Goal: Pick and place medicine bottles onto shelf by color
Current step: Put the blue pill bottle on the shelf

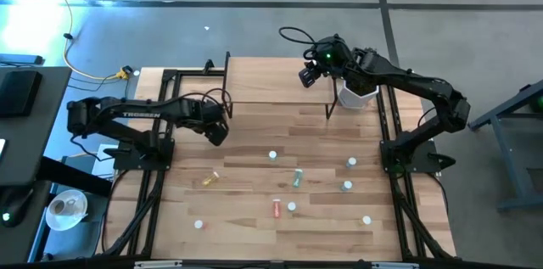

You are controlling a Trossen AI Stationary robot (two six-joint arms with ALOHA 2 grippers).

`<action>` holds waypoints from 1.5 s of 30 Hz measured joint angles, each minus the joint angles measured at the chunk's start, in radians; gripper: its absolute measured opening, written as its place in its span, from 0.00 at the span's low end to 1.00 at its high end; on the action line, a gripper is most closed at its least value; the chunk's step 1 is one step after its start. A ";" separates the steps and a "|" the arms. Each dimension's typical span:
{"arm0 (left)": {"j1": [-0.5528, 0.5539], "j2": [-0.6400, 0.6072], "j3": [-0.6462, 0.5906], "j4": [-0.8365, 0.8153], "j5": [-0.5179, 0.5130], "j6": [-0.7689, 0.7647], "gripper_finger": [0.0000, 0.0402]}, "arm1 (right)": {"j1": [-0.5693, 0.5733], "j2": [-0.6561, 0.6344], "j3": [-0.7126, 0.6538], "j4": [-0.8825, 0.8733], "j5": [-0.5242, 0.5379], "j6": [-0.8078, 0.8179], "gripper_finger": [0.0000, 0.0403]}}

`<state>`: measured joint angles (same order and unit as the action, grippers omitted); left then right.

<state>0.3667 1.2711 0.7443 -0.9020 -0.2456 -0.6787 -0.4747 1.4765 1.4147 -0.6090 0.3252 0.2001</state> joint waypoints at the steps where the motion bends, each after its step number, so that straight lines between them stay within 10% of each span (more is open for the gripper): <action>1: 0.000 0.007 -0.003 -0.004 0.002 0.000 0.43 | 0.000 0.000 0.000 0.000 0.000 0.000 0.40; 45: 0.000 0.017 -0.043 0.070 -0.011 0.060 0.43 | 0.000 0.000 0.000 0.000 0.000 0.000 0.40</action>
<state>0.3672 1.2877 0.7013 -0.8318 -0.2563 -0.6190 -0.4747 1.4765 1.4147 -0.6090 0.3256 0.2005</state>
